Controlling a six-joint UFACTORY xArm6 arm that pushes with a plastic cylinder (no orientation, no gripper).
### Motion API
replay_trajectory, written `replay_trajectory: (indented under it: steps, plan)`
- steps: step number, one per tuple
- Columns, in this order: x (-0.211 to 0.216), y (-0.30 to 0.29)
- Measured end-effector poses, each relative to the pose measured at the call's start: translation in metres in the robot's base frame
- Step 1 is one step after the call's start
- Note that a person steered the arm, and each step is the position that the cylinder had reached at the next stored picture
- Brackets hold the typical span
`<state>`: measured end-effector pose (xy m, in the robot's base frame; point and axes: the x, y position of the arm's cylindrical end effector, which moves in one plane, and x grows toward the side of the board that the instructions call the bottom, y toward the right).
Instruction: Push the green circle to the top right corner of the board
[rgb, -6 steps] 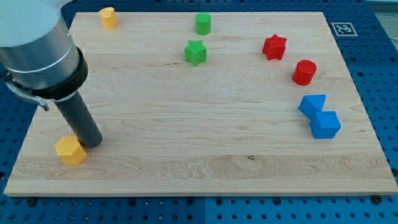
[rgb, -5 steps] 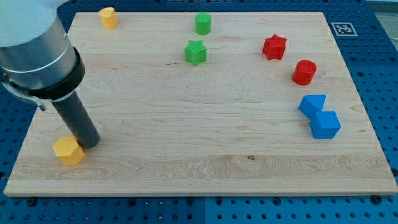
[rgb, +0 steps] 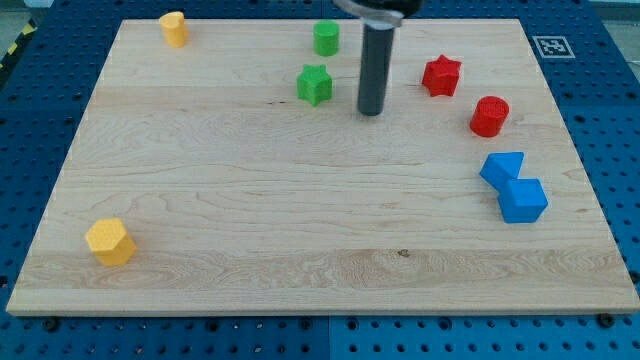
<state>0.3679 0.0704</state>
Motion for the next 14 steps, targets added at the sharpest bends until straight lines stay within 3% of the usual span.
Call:
replay_trajectory:
  steps: [5, 6, 9, 14]
  plan:
    - [-0.005, 0.001]
    - [-0.031, -0.005]
    - [-0.111, -0.106]
    - [-0.165, -0.047]
